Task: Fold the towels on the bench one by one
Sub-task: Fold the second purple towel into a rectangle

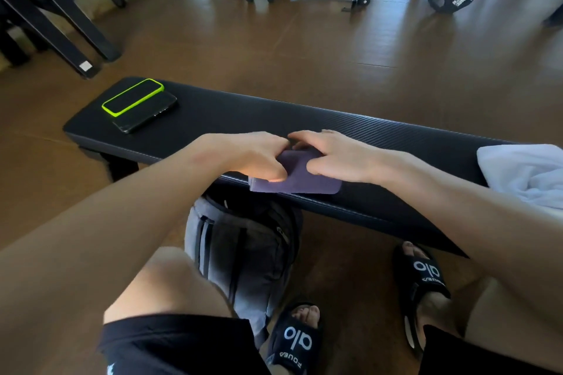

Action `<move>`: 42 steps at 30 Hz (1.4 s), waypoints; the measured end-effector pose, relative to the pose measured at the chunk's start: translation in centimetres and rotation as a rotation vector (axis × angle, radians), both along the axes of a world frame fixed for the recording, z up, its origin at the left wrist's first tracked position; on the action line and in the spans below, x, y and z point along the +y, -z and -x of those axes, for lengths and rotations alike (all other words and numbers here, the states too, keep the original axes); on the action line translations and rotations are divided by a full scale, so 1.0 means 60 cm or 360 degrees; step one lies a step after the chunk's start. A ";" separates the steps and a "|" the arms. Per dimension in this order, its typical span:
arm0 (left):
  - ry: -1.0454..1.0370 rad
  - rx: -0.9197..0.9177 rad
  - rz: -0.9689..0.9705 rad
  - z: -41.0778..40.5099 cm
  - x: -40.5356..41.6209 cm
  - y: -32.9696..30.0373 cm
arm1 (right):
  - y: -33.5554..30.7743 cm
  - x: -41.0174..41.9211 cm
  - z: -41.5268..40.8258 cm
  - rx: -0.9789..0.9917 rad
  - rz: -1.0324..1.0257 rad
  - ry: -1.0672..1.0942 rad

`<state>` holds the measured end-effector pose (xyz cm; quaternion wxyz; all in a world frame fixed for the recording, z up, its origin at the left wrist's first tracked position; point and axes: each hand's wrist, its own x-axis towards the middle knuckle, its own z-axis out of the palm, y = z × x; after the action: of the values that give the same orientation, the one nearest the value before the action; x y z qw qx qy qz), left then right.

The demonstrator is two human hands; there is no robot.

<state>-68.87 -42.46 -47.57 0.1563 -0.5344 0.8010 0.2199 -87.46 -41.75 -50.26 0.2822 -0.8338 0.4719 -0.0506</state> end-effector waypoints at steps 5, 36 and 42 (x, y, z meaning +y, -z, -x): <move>0.0218 0.0015 0.0275 -0.046 0.026 0.001 | -0.010 0.016 -0.048 0.0256 0.0007 -0.0351; -0.0280 -0.0104 0.0160 -0.286 0.182 0.152 | 0.243 0.086 -0.366 0.0471 -0.0246 0.0156; -0.0367 -0.0212 0.0016 -0.281 0.171 0.156 | 0.290 0.102 -0.381 0.0703 -0.0480 0.0007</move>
<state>-52.03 -32.18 -56.93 0.1801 -0.6370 0.7233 0.1965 -64.61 -35.65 -67.66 0.2933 -0.7720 0.5261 0.2027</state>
